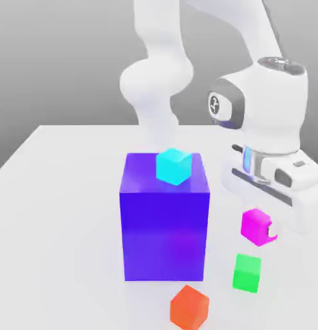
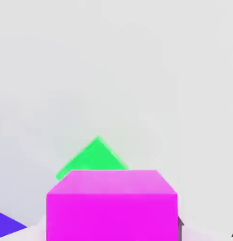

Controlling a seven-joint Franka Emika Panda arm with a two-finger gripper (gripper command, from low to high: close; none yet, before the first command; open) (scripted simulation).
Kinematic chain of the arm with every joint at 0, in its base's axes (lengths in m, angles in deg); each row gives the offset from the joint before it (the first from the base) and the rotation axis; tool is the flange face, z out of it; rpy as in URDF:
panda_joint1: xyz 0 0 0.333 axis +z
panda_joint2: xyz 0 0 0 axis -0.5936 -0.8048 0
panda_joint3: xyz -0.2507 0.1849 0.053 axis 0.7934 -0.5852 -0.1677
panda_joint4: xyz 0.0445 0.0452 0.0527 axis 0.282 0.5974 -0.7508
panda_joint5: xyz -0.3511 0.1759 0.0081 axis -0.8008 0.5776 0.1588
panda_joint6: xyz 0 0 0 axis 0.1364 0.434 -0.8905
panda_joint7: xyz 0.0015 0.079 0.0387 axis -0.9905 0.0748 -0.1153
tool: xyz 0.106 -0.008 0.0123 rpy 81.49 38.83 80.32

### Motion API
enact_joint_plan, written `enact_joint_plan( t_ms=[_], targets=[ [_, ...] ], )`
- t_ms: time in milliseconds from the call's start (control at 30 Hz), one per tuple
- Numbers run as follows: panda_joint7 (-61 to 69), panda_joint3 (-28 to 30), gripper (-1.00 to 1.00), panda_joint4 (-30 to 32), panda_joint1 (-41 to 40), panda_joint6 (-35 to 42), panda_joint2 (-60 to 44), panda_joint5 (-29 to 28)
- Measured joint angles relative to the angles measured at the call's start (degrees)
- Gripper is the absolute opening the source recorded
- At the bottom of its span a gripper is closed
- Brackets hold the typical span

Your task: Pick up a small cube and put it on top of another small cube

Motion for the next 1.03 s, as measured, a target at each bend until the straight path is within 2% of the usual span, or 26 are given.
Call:
enact_joint_plan(
  t_ms=[267,500,700,933,967,1033],
  targets=[
    [-0.3,-0.3,-1.0,-0.3,-0.1,-2.1,-1.4,-0.4],
    [1.4,-1.0,-1.0,-0.3,-0.5,-4.3,-4.5,1.9],
    [5.1,-2.5,-1.0,-0.3,-1.1,-6.3,-8.3,7.0],
    [11.8,-7.5,-1.0,-0.4,-4.5,-8.4,-13.7,16.3],
    [12.8,-8.4,1.0,-0.4,-5.2,-8.7,-14.5,17.8],
    [12.8,-8.4,1.0,-0.4,-5.2,-8.7,-14.5,17.8]
  ],
)
